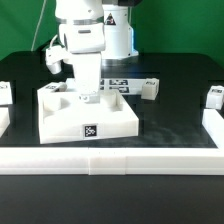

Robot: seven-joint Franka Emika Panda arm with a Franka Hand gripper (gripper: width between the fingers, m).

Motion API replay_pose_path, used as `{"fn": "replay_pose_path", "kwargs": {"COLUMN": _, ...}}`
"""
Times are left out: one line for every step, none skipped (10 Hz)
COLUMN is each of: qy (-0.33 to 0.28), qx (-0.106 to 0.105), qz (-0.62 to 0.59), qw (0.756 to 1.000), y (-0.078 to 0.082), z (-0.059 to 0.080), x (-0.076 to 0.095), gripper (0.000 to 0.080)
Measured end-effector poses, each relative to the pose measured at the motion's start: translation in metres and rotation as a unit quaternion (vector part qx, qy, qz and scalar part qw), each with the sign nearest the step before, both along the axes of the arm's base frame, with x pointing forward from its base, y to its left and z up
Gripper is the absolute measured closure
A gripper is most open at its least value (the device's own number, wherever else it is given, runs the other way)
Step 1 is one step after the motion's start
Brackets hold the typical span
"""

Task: Assemble one leg

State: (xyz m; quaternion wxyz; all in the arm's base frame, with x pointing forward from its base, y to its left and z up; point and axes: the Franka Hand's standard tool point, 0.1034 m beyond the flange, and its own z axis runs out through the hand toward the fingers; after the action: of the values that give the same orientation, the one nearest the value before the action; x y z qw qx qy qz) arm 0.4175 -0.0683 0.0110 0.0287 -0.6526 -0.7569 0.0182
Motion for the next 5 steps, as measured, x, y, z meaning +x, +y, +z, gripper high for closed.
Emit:
{"fn": "replay_pose_path", "kwargs": {"qy": -0.002, "qx": 0.000, "qz": -0.015, "qw": 1.000, "y": 0.012, "z": 0.001, "x": 0.003, "gripper": 0.0738}}
{"fn": "replay_pose_path", "kwargs": {"qy": -0.003, "qx": 0.002, "qz": -0.026, "qw": 1.000, "y": 0.025, "z": 0.001, "x": 0.007, "gripper": 0.0738}}
{"fn": "replay_pose_path", "kwargs": {"qy": -0.004, "qx": 0.003, "qz": -0.041, "qw": 0.999, "y": 0.039, "z": 0.001, "x": 0.011, "gripper": 0.0738}}
{"fn": "replay_pose_path", "kwargs": {"qy": -0.006, "qx": 0.005, "qz": -0.053, "qw": 0.999, "y": 0.053, "z": 0.000, "x": 0.017, "gripper": 0.0738}}
{"fn": "replay_pose_path", "kwargs": {"qy": -0.010, "qx": 0.008, "qz": -0.065, "qw": 0.998, "y": 0.066, "z": -0.001, "x": 0.024, "gripper": 0.0738}}
